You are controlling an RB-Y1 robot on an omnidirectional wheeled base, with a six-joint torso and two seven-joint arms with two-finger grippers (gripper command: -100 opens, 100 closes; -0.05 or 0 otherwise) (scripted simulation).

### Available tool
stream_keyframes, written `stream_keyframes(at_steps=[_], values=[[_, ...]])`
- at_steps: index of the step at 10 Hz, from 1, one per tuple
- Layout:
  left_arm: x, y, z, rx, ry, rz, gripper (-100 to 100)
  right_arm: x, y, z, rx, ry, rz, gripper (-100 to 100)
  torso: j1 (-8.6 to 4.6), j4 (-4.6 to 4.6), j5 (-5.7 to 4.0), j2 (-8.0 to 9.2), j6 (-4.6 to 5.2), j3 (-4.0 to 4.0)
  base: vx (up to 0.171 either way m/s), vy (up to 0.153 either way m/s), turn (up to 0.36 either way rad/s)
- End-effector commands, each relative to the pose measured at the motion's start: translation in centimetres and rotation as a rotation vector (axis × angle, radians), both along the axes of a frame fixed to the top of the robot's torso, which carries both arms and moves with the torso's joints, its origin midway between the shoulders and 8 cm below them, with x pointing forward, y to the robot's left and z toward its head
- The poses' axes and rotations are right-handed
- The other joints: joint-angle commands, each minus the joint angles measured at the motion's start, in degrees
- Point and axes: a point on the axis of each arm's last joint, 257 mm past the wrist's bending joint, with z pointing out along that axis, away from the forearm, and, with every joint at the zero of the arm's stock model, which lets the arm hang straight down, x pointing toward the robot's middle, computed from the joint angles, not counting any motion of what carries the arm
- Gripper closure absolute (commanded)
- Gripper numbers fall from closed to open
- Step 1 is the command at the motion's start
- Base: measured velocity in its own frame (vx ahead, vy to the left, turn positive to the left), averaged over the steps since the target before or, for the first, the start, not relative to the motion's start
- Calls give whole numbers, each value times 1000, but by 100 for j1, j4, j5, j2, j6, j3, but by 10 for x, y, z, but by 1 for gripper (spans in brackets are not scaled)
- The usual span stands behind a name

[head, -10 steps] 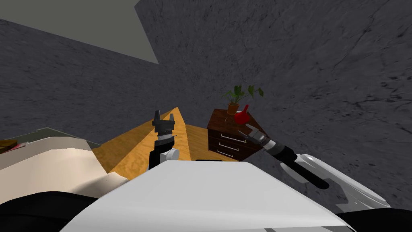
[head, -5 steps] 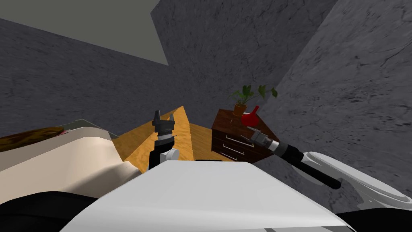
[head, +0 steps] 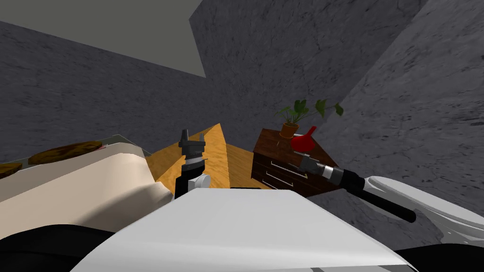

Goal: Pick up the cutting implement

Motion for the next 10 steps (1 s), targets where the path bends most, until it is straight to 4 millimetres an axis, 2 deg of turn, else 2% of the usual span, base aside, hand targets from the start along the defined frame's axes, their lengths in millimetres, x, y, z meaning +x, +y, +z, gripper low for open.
stream_keyframes(at_steps=[1,2,3,4,5,8,10], values=[[0,0,0,0,0,0,0,-4,-12,-6,-66,12,13,-100,0,0,0,0,0,0,33,48,110],[0,0,0,0,0,0,0,-11,-33,-20,-175,38,38,-100,-4,0,1,2,7,1,43,59,224],[0,0,0,0,0,0,0,-11,-33,-20,-179,39,41,-100,0,0,1,-1,2,0,42,40,122],[0,0,0,0,0,0,0,-20,-52,-32,-280,64,73,-100,-5,0,0,0,7,0,52,56,238],[0,0,0,0,0,0,0,-20,-56,-33,-287,68,70,-100,-1,-1,1,-4,1,-2,46,46,114],[0,0,0,0,0,0,0,-40,-94,-52,-481,128,152,-100,-5,-1,-1,-4,8,-3,60,51,205],[0,0,0,0,0,0,0,-41,-103,-55,-487,138,135,-100,-2,-1,1,-5,10,-4,42,29,27]])
